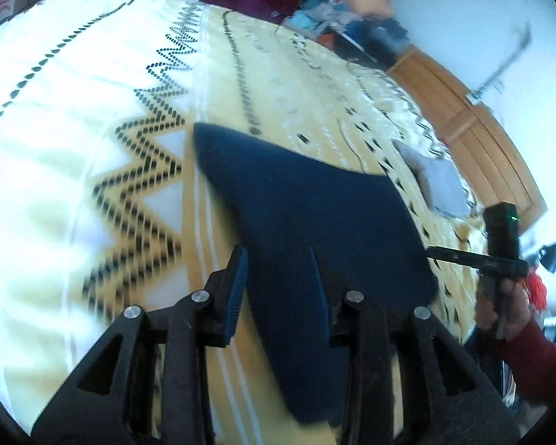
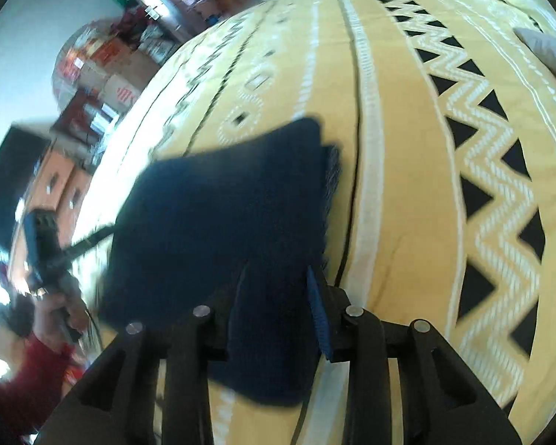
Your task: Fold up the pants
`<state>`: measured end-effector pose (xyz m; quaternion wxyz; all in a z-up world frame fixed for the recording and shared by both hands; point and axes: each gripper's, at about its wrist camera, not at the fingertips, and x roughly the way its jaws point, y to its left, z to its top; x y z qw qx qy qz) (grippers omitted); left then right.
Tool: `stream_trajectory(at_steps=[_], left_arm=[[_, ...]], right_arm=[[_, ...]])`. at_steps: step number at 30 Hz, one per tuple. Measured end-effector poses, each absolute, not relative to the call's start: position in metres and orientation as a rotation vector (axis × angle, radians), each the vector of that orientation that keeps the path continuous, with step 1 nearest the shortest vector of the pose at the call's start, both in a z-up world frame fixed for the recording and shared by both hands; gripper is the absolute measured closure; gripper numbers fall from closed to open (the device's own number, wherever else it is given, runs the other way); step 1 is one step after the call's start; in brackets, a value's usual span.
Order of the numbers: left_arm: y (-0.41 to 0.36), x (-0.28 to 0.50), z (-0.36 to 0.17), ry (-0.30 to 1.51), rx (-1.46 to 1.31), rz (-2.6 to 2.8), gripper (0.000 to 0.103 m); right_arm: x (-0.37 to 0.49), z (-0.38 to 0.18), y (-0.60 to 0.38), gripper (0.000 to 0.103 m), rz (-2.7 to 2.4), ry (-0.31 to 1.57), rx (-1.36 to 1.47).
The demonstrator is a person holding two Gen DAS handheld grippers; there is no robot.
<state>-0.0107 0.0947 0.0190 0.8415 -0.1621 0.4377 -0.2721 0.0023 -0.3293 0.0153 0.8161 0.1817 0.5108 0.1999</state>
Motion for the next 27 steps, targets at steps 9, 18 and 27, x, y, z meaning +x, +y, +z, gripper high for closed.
stream_trajectory(at_steps=[9,18,27], left_arm=[[0.055,-0.105,-0.001,0.974,-0.282,-0.780,0.048],[0.072,-0.105,0.024,0.856,-0.370,-0.761,0.049],[0.069,-0.061,0.016,0.876,-0.276,-0.612,0.039]], right_arm=[[-0.027,-0.007,-0.313,0.050,0.324,1.126,0.374],[-0.022,-0.013,-0.318,0.050,0.329,1.152,0.383],[-0.048,-0.019,-0.331,0.082,0.322,1.135,0.458]])
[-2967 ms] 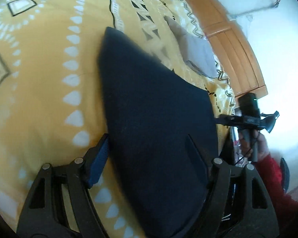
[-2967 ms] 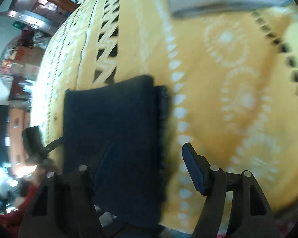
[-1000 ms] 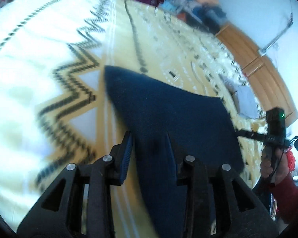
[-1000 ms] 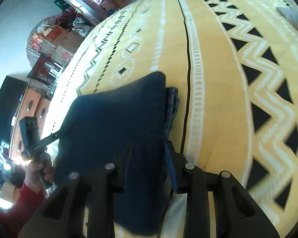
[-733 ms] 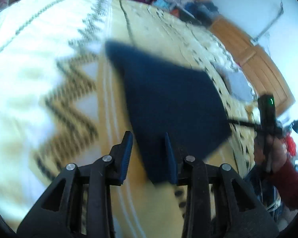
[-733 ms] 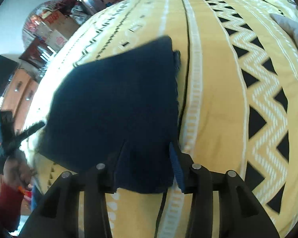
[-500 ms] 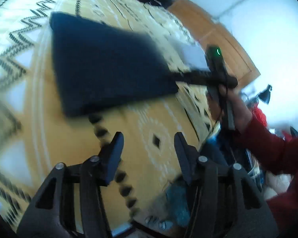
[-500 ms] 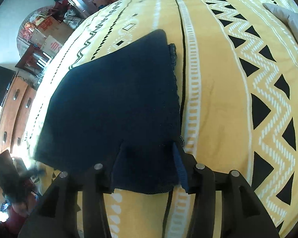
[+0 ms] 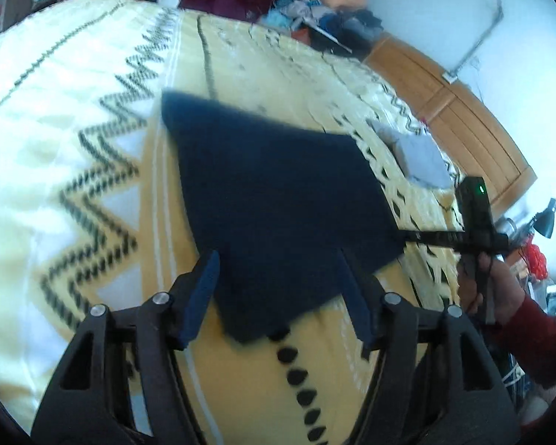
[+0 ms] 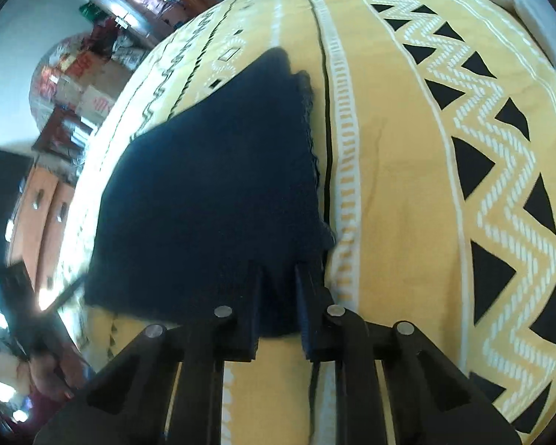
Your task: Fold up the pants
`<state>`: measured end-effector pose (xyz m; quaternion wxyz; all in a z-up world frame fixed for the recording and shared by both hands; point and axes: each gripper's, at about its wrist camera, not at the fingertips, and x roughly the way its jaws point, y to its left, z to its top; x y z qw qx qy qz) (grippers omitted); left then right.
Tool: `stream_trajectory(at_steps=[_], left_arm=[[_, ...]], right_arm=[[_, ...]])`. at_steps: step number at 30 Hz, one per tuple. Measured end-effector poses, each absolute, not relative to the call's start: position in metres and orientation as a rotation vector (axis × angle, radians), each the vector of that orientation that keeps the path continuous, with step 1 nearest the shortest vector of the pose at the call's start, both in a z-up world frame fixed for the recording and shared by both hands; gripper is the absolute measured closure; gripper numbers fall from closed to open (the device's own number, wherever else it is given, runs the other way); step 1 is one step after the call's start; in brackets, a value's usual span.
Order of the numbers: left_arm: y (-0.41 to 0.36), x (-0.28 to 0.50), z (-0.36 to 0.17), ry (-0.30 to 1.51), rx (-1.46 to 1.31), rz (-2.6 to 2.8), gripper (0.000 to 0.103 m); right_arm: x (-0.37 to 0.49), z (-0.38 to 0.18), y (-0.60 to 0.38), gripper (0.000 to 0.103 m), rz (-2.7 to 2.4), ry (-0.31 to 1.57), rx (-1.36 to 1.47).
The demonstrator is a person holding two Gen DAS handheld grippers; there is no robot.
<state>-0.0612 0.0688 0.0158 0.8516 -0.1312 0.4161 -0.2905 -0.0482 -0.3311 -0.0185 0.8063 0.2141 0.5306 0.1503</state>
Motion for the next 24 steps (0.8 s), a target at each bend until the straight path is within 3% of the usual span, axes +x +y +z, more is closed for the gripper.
stream_trajectory(at_steps=[3,4,6,11,16,18,24], left_arm=[[0.074,-0.045,0.020,0.856,-0.274,-0.585,0.037],[0.075,-0.039,0.020,0.854,-0.286,-0.583,0.037],[0.080,-0.024,0.017,0.854,-0.314,-0.568,0.037],[0.093,-0.002,0.010,0.857,-0.416,-0.517,0.037],[0.097,0.007,0.009,0.853,-0.457,-0.504,0.037],[0.090,0.010,0.010,0.853,-0.425,-0.516,0.037],[0.072,0.020,0.025,0.811,-0.358,-0.529,0.037]], right_arm=[[-0.045,0.003,-0.334,0.076,0.302,1.101,0.320],[-0.041,0.014,-0.337,0.065,0.303,1.069,0.308],[-0.017,0.033,-0.343,0.053,0.316,1.005,0.314],[0.075,0.014,-0.337,0.056,0.297,1.036,0.325],[0.095,-0.004,-0.322,0.080,0.298,1.057,0.293],[0.092,0.000,-0.329,0.084,0.292,1.031,0.325],[0.091,-0.016,-0.326,0.081,0.252,1.062,0.314]])
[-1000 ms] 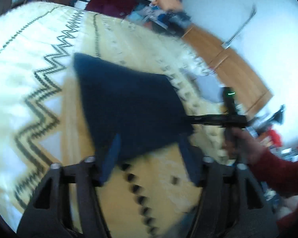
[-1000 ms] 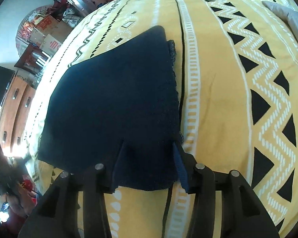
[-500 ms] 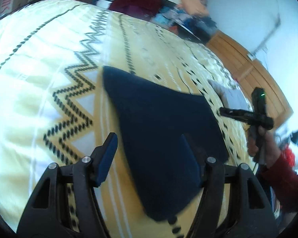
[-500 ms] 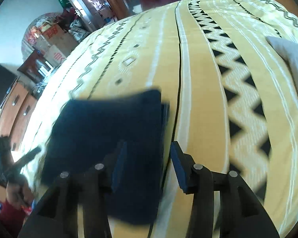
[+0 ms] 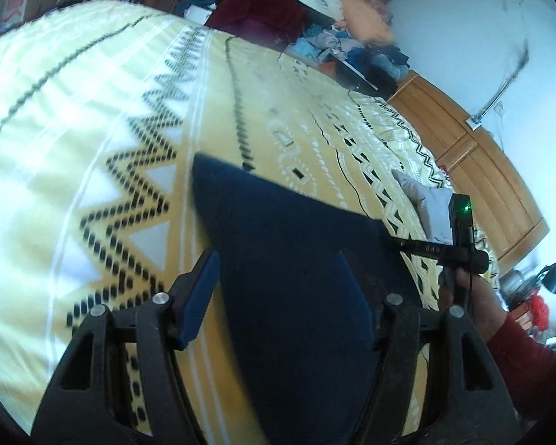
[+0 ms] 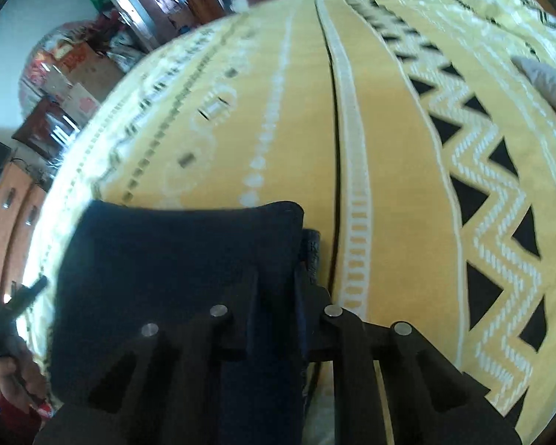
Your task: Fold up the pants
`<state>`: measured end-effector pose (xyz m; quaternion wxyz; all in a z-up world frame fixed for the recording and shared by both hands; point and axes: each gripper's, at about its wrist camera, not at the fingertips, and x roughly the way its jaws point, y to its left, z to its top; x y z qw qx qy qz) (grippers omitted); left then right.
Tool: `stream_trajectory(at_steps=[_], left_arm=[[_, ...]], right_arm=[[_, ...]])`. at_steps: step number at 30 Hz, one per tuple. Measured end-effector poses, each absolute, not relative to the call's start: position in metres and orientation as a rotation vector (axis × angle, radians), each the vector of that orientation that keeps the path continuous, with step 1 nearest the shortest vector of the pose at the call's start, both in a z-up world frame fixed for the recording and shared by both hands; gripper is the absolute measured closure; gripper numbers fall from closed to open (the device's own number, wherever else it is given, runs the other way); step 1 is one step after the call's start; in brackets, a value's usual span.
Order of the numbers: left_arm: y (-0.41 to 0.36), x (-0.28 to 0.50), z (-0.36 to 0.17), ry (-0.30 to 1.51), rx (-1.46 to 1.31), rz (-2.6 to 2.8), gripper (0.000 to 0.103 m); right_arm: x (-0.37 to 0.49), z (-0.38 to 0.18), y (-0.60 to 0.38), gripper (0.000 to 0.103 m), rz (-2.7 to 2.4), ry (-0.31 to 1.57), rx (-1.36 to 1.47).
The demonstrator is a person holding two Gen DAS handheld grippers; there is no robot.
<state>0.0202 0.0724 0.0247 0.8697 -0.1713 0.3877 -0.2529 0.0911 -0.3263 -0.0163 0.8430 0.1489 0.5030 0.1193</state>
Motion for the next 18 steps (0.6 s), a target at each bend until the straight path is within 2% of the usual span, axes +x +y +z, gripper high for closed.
stream_trajectory(at_steps=[2,3,4,6,8,10,14,16,18], left_arm=[[0.061,0.025,0.039,0.780,-0.302,-0.536,0.037],[0.056,0.027,0.044,0.769,-0.273,-0.535,0.037],[0.044,0.032,0.052,0.751,-0.211,-0.512,0.033],[0.026,0.047,0.055,0.766,-0.157,-0.513,0.028],[0.002,0.068,0.049,0.822,-0.113,-0.523,0.029],[-0.019,0.090,0.033,0.902,-0.118,-0.579,0.030],[-0.025,0.115,-0.003,1.026,-0.077,-0.531,0.037],[-0.014,0.119,-0.005,1.028,-0.105,-0.527,0.044],[0.001,0.122,-0.006,1.023,-0.156,-0.531,0.045]], right_arm=[[0.092,-0.013,-0.325,0.072,0.228,1.062,0.285],[0.088,-0.003,-0.324,0.063,0.200,1.032,0.243],[0.082,0.010,-0.322,0.060,0.172,0.993,0.200],[0.074,0.034,-0.314,0.058,0.158,0.921,0.161],[0.080,0.043,-0.290,0.059,0.211,0.919,0.184],[0.093,0.040,-0.261,0.083,0.297,0.942,0.209],[0.127,0.002,-0.210,0.085,0.407,1.034,0.231],[0.131,-0.011,-0.208,0.099,0.393,1.047,0.217],[0.133,-0.018,-0.218,0.103,0.393,1.040,0.248]])
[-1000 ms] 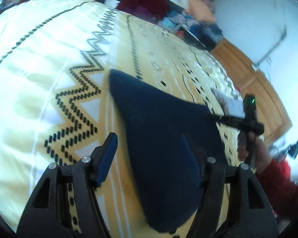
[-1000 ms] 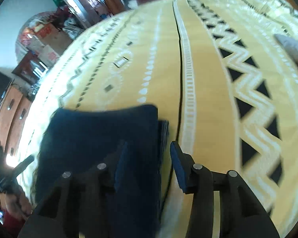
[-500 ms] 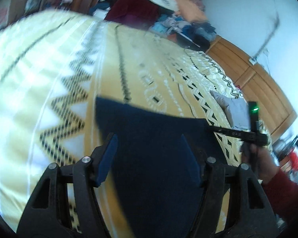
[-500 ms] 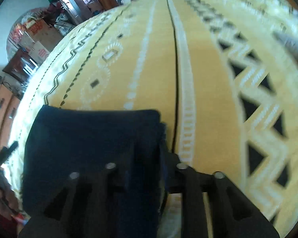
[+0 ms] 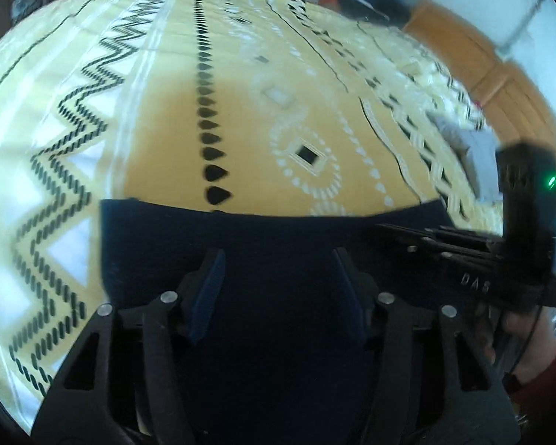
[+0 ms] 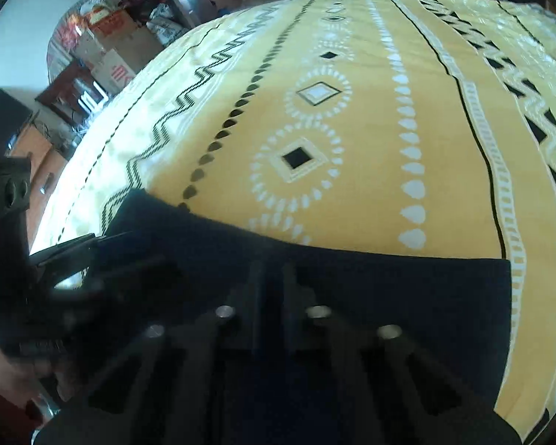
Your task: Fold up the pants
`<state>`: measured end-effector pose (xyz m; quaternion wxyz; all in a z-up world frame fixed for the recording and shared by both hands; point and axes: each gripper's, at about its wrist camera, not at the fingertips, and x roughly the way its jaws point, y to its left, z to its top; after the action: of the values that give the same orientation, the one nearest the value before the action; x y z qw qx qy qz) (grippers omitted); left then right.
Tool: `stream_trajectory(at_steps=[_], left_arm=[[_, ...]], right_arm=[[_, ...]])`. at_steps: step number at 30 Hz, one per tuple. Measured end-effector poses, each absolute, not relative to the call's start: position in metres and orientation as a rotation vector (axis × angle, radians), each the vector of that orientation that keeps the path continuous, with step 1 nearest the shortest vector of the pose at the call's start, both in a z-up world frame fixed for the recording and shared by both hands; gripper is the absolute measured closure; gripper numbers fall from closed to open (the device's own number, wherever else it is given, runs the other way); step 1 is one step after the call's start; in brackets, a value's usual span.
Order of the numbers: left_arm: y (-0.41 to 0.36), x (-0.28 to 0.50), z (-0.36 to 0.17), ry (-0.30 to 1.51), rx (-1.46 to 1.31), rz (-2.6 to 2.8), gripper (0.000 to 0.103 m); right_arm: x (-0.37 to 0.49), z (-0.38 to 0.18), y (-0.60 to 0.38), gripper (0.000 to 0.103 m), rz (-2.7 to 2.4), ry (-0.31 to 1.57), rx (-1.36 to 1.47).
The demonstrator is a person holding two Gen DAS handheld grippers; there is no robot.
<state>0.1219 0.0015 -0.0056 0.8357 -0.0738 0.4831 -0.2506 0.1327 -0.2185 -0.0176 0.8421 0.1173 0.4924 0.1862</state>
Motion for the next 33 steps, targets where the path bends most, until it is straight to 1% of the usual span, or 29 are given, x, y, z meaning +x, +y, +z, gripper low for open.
stream_trajectory(at_steps=[4,7,12,13,14,15,16,19,23,25,27,28,29,30,31,33], left_arm=[[0.035,0.129,-0.005,0.999,-0.251,-0.472,0.047],[0.046,0.130,-0.004,0.993,-0.278,-0.457,0.048],[0.054,0.117,0.016,0.957,-0.198,-0.353,0.046],[0.057,0.105,0.025,0.936,-0.207,-0.365,0.046],[0.058,0.090,0.034,0.905,-0.215,-0.404,0.046],[0.054,0.070,0.041,0.874,-0.201,-0.452,0.044],[0.044,0.047,0.046,0.847,-0.159,-0.512,0.042],[0.016,-0.001,0.035,0.843,-0.092,-0.640,0.042],[0.001,-0.027,-0.002,0.938,-0.005,-0.601,0.042],[0.008,-0.035,-0.003,0.915,0.009,-0.577,0.042],[0.021,-0.038,-0.002,0.911,0.007,-0.545,0.042],[0.032,-0.038,-0.003,0.915,-0.006,-0.527,0.041],[0.043,-0.039,-0.003,0.921,-0.024,-0.498,0.037],[0.054,-0.039,-0.004,0.932,-0.044,-0.453,0.018],[0.068,-0.038,-0.006,0.937,-0.076,-0.400,0.017],[0.095,-0.040,-0.006,0.941,-0.136,-0.321,0.017]], right_arm=[[0.130,-0.020,-0.252,0.103,0.379,1.013,0.339],[0.127,-0.018,-0.265,0.103,0.366,0.995,0.345],[0.120,-0.010,-0.294,0.103,0.291,0.977,0.366],[0.115,-0.006,-0.299,0.092,0.262,0.973,0.362],[0.106,0.004,-0.304,0.088,0.243,0.948,0.348],[0.091,0.017,-0.305,0.087,0.242,0.915,0.316],[0.077,0.027,-0.304,0.087,0.259,0.894,0.300],[0.026,0.038,-0.276,0.084,0.379,0.874,0.268],[-0.017,0.012,-0.211,0.080,0.483,0.923,0.115],[-0.024,-0.005,-0.198,0.080,0.477,0.957,0.078],[-0.027,-0.008,-0.206,0.081,0.483,0.952,0.094],[-0.026,-0.008,-0.212,0.081,0.478,0.962,0.109],[-0.026,-0.008,-0.220,0.082,0.466,0.971,0.110],[-0.026,-0.008,-0.228,0.083,0.453,0.977,0.104],[-0.027,-0.007,-0.236,0.084,0.444,0.982,0.102],[-0.033,-0.006,-0.252,0.084,0.401,0.988,0.089]])
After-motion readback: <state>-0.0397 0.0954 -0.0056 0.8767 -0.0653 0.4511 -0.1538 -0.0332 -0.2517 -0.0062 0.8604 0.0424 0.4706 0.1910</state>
